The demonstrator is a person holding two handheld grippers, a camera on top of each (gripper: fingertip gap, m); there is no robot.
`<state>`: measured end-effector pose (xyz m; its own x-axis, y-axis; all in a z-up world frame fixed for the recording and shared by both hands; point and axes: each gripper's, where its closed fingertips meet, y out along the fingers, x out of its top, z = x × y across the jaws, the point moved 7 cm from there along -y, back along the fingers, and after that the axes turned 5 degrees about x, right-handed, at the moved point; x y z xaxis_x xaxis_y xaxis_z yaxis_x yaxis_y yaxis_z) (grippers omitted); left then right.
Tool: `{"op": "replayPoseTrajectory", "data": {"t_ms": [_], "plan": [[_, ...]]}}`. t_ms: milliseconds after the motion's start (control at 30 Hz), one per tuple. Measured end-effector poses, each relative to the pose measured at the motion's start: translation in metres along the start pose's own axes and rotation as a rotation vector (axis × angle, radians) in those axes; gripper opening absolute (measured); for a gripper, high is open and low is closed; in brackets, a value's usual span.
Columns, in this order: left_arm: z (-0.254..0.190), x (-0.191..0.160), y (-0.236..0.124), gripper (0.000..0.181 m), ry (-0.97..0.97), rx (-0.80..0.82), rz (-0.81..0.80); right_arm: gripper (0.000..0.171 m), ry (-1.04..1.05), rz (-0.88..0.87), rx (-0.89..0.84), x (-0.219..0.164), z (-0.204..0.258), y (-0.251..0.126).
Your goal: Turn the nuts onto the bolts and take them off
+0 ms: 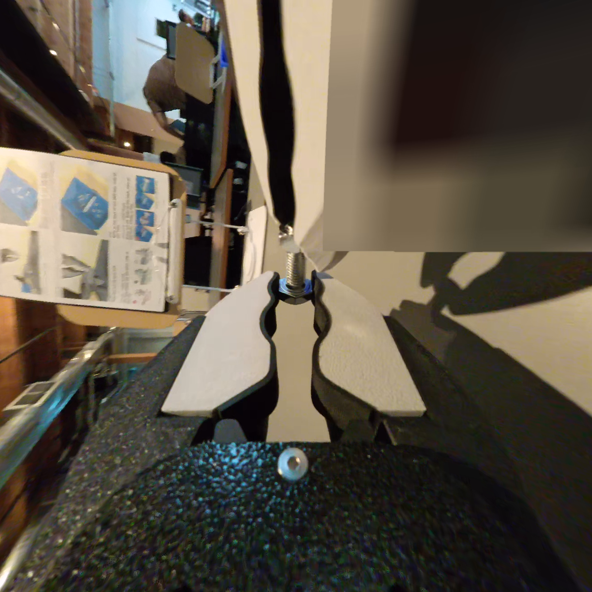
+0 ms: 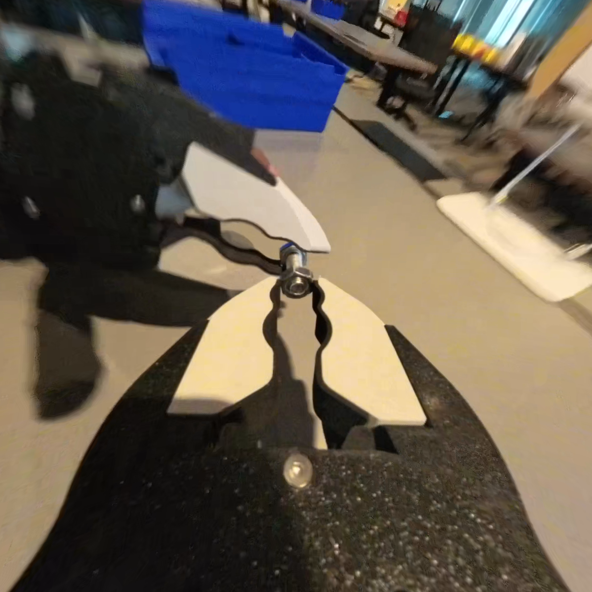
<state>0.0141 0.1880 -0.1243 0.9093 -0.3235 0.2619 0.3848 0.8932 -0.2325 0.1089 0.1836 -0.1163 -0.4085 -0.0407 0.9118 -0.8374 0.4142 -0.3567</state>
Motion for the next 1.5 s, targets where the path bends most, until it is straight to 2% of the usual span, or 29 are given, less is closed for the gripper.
{"op": "replayPoseTrajectory", "data": {"t_ms": [100,200,300,400,500,667,800,900,967,1100,1167,1200,1267,1333,1433,1500], "plan": [[0.003,0.002,-0.001,0.018,-0.002,0.026,0.004,0.019,0.385,-0.132,0.199,-0.002,-0.010,0.000],[0.004,0.000,0.001,0.019,-0.066,-0.007,0.006,0.024,0.473,-0.208,0.308,-0.005,-0.017,-0.003],[0.003,-0.004,0.003,0.019,-0.090,-0.043,0.008,0.035,0.209,-0.152,0.204,-0.004,-0.021,-0.009],[0.001,-0.004,0.003,0.019,-0.101,-0.084,-0.009,0.039,-0.194,-0.078,0.036,0.000,-0.016,-0.016],[-0.004,-0.001,0.003,0.019,-0.102,-0.125,-0.033,0.041,-0.477,-0.002,-0.068,0.000,-0.006,-0.015],[-0.009,0.002,0.003,0.019,-0.057,-0.145,-0.041,0.037,-0.666,0.093,-0.095,-0.008,0.005,-0.007],[-0.011,0.006,0.002,0.019,0.005,-0.120,-0.035,0.019,-0.678,0.113,-0.097,-0.009,0.010,-0.003],[-0.010,0.004,0.003,0.019,0.048,-0.076,-0.002,0.019,-0.531,0.127,-0.096,-0.007,0.008,0.001],[-0.008,0.003,0.002,0.019,0.075,-0.035,0.017,0.019,-0.284,0.092,-0.039,-0.004,0.004,0.003],[-0.003,0.003,0.001,0.018,0.064,0.005,0.021,0.018,0.334,-0.090,0.231,-0.005,-0.012,0.002],[-0.002,0.003,0.001,0.018,0.032,-0.004,0.022,0.019,0.477,-0.168,0.347,-0.009,-0.018,0.002],[-0.001,0.003,0.002,0.018,0.018,-0.010,0.028,0.029,0.487,-0.179,0.373,-0.010,-0.020,0.002],[-0.001,0.000,0.003,0.019,-0.017,-0.035,0.025,0.054,0.396,-0.143,0.325,-0.012,-0.023,0.001],[0.000,-0.004,0.004,0.018,-0.044,-0.057,0.026,0.072,0.179,-0.080,0.208,-0.012,-0.023,-0.001],[-0.002,-0.004,0.004,0.019,-0.065,-0.090,0.011,0.071,-0.204,-0.024,0.027,-0.006,-0.016,-0.007],[-0.003,-0.001,0.004,0.019,-0.061,-0.104,-0.001,0.063,-0.405,0.006,-0.051,-0.003,-0.008,-0.008]]}}
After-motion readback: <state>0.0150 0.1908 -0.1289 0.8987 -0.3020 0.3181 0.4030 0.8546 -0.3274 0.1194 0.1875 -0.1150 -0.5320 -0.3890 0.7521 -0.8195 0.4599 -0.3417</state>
